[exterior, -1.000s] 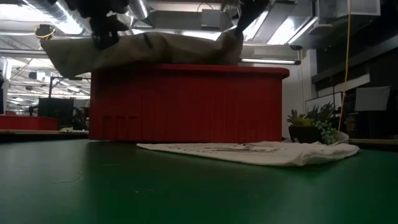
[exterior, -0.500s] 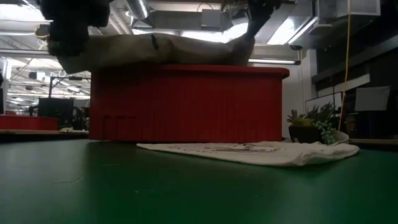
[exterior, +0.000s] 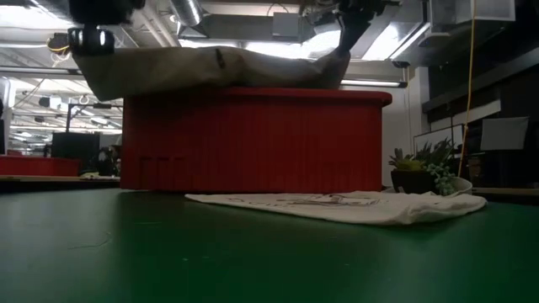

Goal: Fold Laundry from Bin
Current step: Fold the brown shorts

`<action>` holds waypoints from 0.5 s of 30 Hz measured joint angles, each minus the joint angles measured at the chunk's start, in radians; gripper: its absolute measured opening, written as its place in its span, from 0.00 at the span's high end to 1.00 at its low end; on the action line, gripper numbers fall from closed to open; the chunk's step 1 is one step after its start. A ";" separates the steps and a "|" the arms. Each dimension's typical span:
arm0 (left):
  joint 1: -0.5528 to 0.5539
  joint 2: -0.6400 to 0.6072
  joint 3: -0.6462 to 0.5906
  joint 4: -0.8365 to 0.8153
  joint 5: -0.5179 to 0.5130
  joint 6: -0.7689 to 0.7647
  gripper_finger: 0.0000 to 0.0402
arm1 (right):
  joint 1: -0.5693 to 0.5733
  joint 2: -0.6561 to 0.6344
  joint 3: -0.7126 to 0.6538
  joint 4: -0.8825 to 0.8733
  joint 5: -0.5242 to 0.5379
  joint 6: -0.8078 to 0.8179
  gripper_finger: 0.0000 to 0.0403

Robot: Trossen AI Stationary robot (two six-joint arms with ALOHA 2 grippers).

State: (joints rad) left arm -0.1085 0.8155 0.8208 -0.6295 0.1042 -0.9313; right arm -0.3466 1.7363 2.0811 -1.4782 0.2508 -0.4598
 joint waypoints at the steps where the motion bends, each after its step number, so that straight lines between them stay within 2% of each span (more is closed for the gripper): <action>1: 0.001 -0.018 0.000 0.017 -0.014 0.007 0.90 | 0.000 0.000 0.000 0.000 0.000 0.004 0.96; 8: 0.001 -0.141 0.000 0.044 -0.201 0.079 0.96 | -0.001 0.000 0.000 0.001 0.000 0.006 0.97; 15: 0.001 -0.192 0.000 0.021 -0.393 0.254 1.00 | -0.001 0.000 0.000 0.001 0.000 0.008 0.96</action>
State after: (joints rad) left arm -0.1074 0.6234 0.8211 -0.6087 -0.2889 -0.6773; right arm -0.3473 1.7363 2.0811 -1.4776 0.2507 -0.4522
